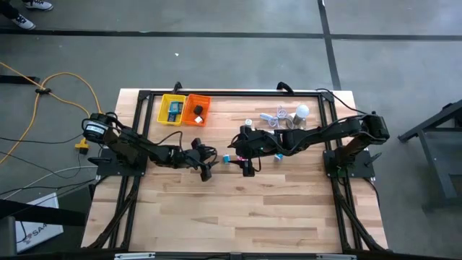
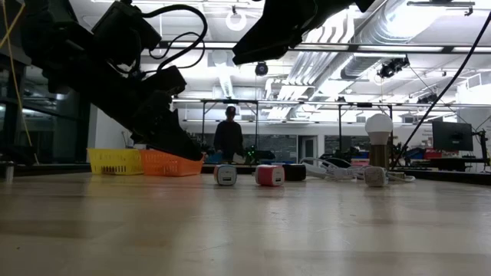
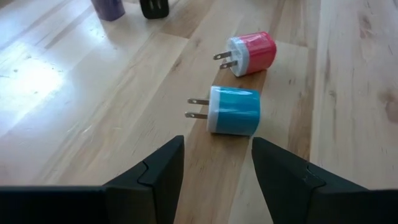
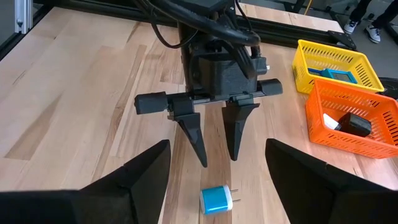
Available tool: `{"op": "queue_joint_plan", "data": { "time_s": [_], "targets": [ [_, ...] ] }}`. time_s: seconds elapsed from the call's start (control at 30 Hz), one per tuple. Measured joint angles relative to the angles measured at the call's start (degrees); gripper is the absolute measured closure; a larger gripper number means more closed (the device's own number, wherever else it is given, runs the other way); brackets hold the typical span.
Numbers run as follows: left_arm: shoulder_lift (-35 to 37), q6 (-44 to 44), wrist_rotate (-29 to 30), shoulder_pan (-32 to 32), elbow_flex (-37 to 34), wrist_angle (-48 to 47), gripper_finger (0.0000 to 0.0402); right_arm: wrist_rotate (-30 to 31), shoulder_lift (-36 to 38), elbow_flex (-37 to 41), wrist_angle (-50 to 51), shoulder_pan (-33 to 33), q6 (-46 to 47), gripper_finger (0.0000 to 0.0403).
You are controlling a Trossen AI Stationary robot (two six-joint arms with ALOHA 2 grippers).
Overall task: Pick & Place Office items
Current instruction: Put the left blue adapter into the orange basket
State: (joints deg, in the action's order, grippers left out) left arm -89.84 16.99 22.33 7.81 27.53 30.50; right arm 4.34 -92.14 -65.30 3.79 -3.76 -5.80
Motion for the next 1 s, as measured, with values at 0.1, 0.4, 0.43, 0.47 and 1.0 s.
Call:
{"op": "queue_joint_plan", "data": {
  "time_s": [0.1, 0.4, 0.43, 0.47, 1.0],
  "targets": [
    [0.0, 0.0, -1.0, 0.0, 0.0, 0.0, 0.0204, 0.0, 0.0, 0.0, 0.0, 0.0, 0.0, 0.0152],
    [-3.1, 0.7, -0.9, 0.0, 0.0, 3.2, 0.0151, 0.0, 0.0, 0.0, 0.0, 0.0, 0.0, 0.0152],
    [-4.1, 0.9, -1.0, 0.0, 0.0, 5.1, 0.0149, 0.0, 0.0, 0.0, -0.2, 0.0, 0.0, 0.0152],
    [-5.2, 0.9, -1.0, 0.0, 0.0, 6.7, 0.0147, 0.0, 0.0, 0.0, -0.2, 0.0, 0.0, 0.0152],
    [-13.0, 0.2, -1.0, 0.0, 0.0, 17.0, 0.0144, 0.0, 0.0, 0.0, -0.2, 0.0, 0.0, 0.0152]
  ]
}}
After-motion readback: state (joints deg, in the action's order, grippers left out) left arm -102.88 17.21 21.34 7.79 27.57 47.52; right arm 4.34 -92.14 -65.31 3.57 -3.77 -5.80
